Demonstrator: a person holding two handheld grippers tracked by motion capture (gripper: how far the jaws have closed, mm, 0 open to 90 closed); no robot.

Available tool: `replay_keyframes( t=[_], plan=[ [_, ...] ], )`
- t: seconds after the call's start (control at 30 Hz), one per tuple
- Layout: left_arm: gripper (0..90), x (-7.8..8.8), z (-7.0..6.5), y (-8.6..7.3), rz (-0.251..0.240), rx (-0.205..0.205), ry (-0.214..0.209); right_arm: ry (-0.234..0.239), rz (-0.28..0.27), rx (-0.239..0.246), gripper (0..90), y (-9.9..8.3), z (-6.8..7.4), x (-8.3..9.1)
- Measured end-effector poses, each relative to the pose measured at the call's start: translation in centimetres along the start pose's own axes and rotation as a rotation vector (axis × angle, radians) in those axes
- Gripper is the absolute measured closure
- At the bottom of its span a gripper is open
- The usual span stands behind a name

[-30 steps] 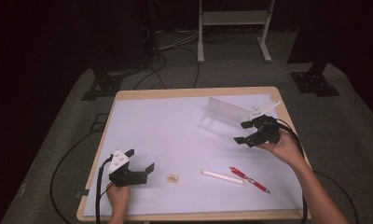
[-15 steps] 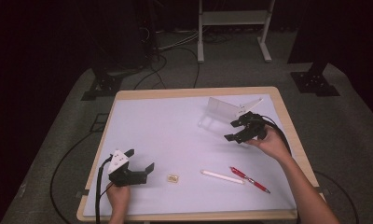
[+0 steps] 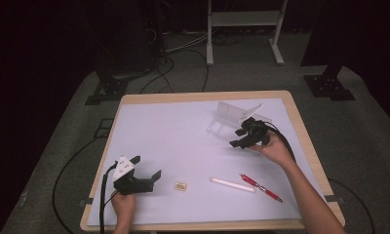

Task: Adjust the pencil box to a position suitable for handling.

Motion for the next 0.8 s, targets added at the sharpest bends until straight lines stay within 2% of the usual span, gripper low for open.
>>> replay_keyframes(
  t=[0.23,0.53,0.8],
  plan=[
    [0.0,0.0,0.0,0.0,-0.004,0.006,0.001,-0.037,0.025,0.007,47.9,-0.1,-0.4,-0.9],
    [0.0,0.0,0.1,0.0,-0.004,0.008,0.001,-0.043,0.057,0.006,54.7,-0.4,-0.7,-2.1],
    [0.0,0.1,0.1,0.0,-0.009,0.011,0.0,-0.054,0.086,-0.015,62.4,-0.9,-1.5,-2.6]
  ],
)
Point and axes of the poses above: each handheld gripper's, and its own axes: x roughly backward along the jaws, y roughly out of its top, z roughly to its left, the point moved 6 cm from there along -x, roughly forward along the jaws, and after that the axes turned 7 degrees about -y, right-handed, at the moved point
